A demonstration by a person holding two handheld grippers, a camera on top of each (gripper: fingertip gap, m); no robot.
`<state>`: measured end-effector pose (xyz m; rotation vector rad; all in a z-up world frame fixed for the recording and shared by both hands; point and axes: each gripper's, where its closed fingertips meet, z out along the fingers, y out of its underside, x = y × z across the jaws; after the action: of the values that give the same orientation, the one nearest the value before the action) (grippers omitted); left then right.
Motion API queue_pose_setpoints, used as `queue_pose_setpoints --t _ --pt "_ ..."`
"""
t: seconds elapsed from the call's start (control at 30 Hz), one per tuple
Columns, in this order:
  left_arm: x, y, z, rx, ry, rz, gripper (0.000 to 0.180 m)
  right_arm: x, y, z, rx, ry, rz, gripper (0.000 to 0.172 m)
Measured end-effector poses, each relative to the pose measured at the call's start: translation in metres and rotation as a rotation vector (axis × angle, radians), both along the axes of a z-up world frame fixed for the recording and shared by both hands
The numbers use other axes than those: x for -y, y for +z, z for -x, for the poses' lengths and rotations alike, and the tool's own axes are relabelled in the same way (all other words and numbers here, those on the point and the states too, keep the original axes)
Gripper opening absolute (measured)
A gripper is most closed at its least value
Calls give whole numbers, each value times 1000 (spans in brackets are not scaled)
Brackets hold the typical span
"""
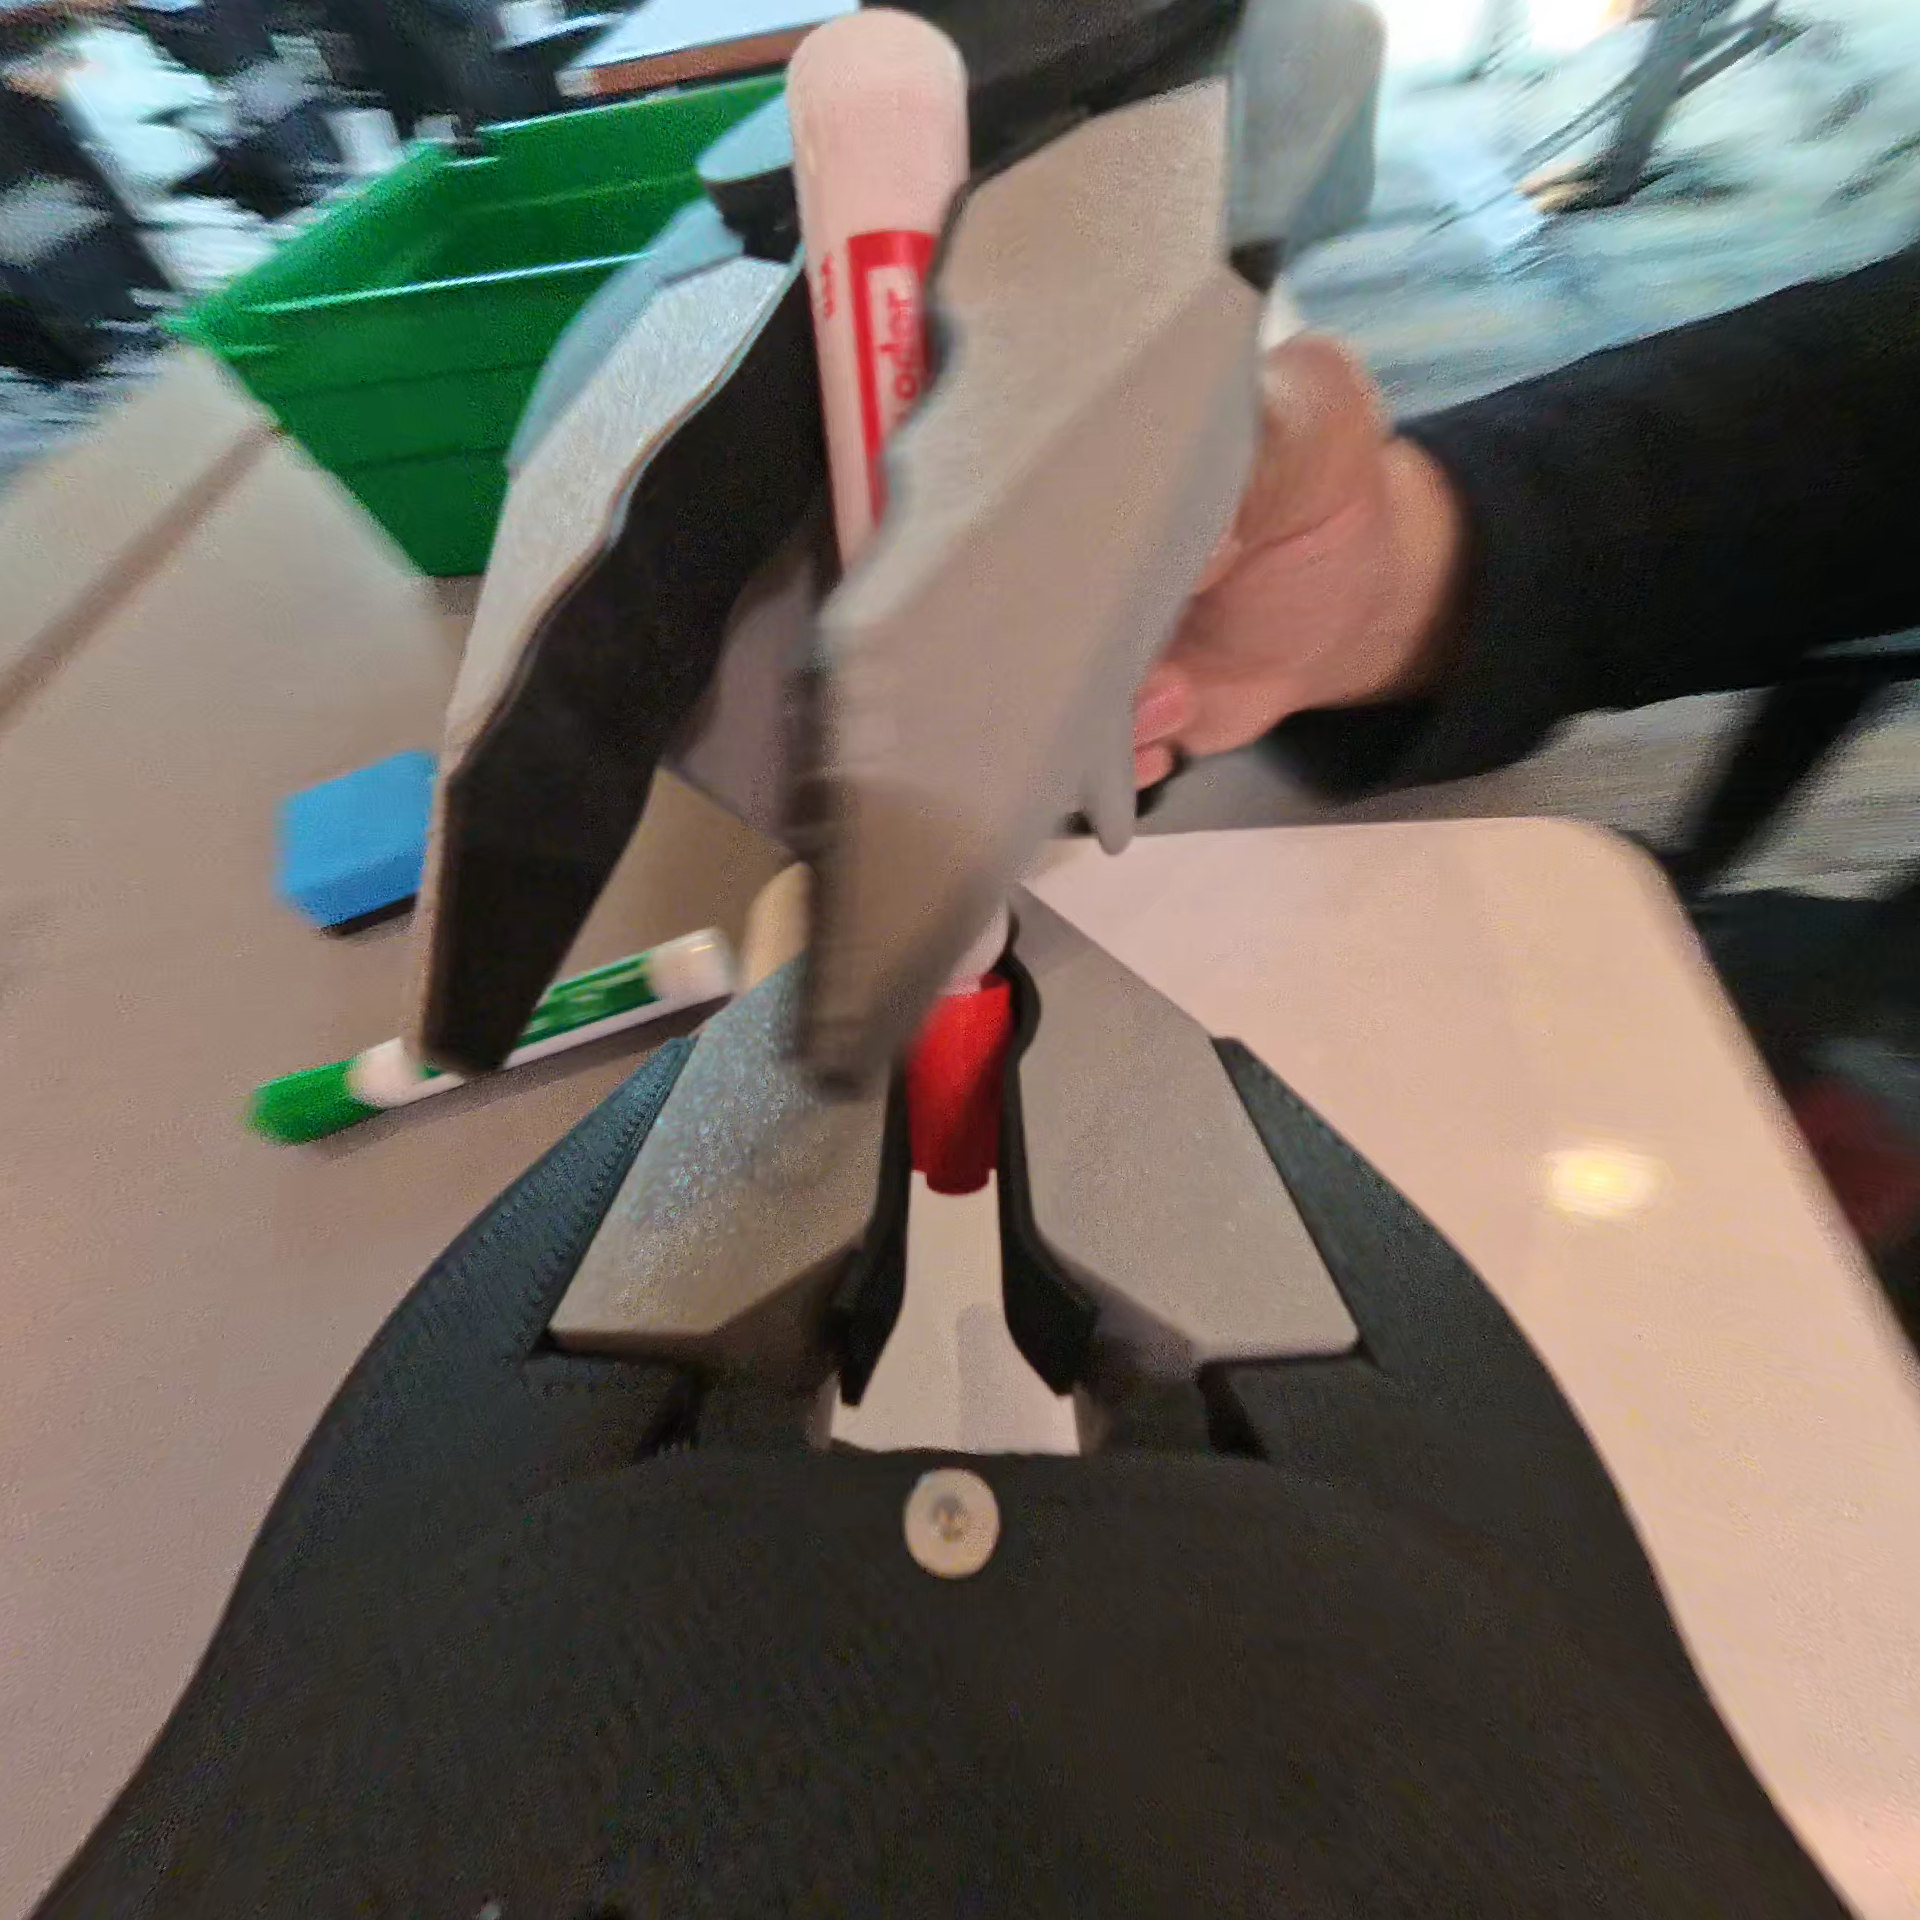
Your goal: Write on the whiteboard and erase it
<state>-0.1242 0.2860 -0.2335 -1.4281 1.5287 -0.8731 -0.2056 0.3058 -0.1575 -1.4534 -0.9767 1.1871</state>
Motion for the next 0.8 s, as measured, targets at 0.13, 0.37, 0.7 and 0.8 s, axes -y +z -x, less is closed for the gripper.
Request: queue_pose_setpoints --t 0.13,0.37,0.7,0.8 --pt "-62 5 6 -98 382 -409 10 -37 -14 -20 -64 -123 237 29" --pt "-75 17 8 -200 529 -721 9 -32 -6 -23 -70 -110 178 29" --pt "51 32 7 147 -292 399 11 50 19 7 -43 197 -216 29" --pt "45 29 7 169 -284 408 11 33 16 5 -32 122 -175 29"
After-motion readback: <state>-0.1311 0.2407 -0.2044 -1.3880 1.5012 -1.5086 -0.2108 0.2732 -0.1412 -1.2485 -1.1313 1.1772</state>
